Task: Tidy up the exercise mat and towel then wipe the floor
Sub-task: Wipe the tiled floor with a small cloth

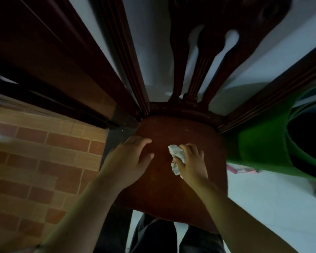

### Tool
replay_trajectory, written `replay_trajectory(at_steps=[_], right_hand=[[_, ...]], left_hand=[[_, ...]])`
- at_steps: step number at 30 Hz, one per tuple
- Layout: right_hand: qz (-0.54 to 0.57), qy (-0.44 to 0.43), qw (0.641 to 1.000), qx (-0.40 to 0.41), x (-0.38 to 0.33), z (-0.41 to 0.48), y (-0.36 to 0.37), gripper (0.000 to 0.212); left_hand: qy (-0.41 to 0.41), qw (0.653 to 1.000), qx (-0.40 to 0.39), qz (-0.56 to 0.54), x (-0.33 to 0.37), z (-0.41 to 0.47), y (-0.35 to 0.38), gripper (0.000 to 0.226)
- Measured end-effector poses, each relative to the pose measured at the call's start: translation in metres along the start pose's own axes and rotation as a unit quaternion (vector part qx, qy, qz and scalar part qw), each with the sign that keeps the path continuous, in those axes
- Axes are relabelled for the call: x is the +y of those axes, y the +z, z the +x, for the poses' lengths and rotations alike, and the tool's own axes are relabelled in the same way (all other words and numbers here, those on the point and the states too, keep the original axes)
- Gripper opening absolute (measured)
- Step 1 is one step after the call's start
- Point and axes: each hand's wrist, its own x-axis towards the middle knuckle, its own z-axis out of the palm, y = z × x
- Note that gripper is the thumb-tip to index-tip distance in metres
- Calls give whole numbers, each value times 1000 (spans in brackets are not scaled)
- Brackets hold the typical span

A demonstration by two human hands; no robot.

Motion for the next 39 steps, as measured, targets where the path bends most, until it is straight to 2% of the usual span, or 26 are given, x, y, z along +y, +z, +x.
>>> replay_trajectory(at_steps=[6, 10, 14, 17, 24, 25, 27, 30, 31, 33, 34, 37, 39], right_hand=[[92, -1, 989, 113, -44, -85, -118, 37], [122, 53, 978, 161, -45, -142, -181, 31], [164, 97, 942, 276, -34, -215, -237, 39], [185, 110, 920, 328, -16, -277, -271, 48], [232, 150, 858, 434, 54, -432, -309, 45], [226, 152, 853, 445, 67, -454, -311, 41], [291, 148, 826, 459, 87, -502, -318, 23], [340, 157, 787, 491, 113, -576, -328, 15], [320, 165, 778, 514, 125, -599, -327, 10], [287, 186, 760, 552, 146, -643, -324, 13], [304, 181, 747, 563, 151, -663, -325, 15], [374, 178, 706, 575, 175, -710, -316, 53], [398, 168, 682, 590, 192, -734, -308, 59]], left_hand=[[76, 996, 43, -13, 83, -32, -59, 45], [136, 988, 52, -46, 158, -62, -74, 43], [232, 970, 45, -59, 242, -97, -74, 42], [298, 952, 37, -55, 305, -128, -69, 43], [439, 899, 3, -7, 448, -222, -13, 44], [457, 890, -4, 2, 465, -239, 0, 45], [491, 871, -15, 24, 498, -272, 27, 45], [537, 842, -31, 46, 542, -322, 68, 44], [550, 833, -37, 51, 554, -337, 80, 44], [575, 813, -56, 70, 575, -364, 104, 43], [584, 805, -67, 84, 584, -377, 116, 43], [603, 782, -91, 128, 604, -408, 143, 44], [619, 764, -96, 154, 617, -424, 158, 44]])
